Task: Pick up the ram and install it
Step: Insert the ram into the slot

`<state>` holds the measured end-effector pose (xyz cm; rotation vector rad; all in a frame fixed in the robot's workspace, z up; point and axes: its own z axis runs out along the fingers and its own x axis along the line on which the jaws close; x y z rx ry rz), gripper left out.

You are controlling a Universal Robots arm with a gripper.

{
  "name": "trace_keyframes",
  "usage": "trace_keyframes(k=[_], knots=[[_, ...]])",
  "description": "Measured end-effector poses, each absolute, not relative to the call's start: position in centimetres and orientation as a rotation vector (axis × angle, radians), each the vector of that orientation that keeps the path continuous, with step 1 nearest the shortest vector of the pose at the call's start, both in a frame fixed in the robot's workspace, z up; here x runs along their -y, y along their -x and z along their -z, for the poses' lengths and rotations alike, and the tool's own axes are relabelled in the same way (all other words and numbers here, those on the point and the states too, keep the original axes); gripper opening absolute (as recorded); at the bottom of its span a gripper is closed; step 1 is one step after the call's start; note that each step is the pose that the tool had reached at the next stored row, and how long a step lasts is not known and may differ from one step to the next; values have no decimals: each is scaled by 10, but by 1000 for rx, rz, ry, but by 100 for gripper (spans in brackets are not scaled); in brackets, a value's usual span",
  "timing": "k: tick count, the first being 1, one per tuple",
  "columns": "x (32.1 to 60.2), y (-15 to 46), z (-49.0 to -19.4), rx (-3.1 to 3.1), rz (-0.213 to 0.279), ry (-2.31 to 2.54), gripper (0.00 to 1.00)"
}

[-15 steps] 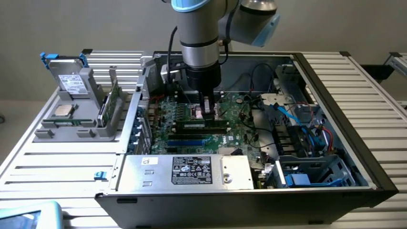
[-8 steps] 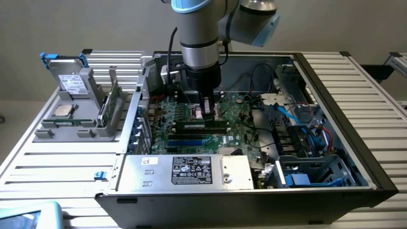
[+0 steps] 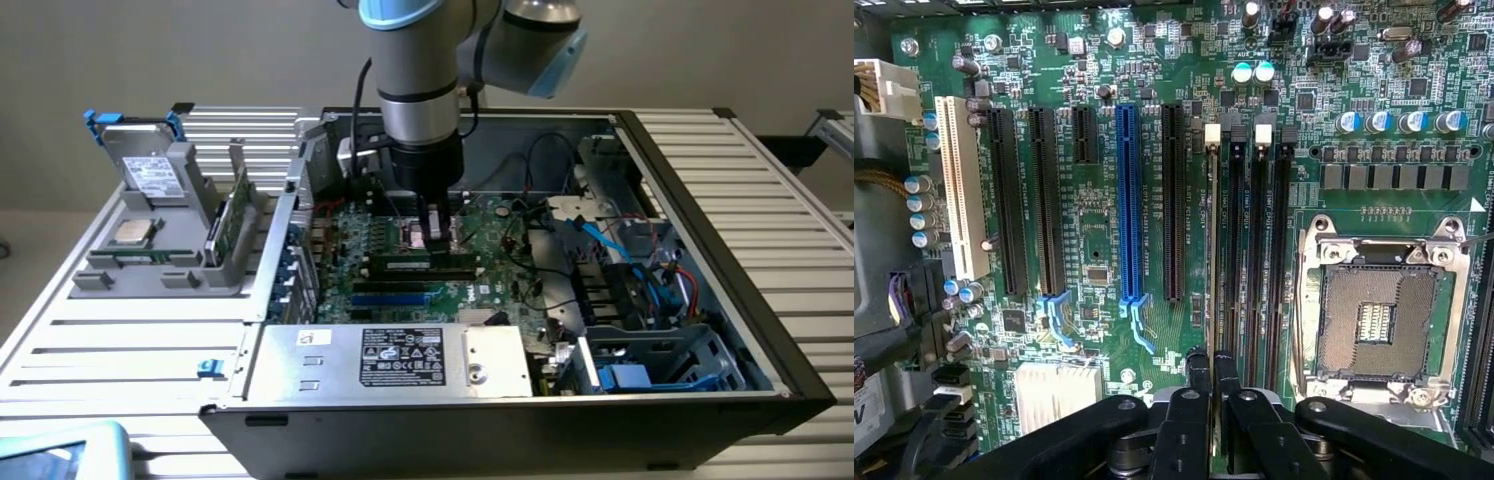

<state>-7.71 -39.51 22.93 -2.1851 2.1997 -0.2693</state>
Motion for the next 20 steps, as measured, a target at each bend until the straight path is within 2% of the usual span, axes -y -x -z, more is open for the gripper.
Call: trace_keyframes(k=[20], knots=[[392,78,-226,-2201,275,2187,13]])
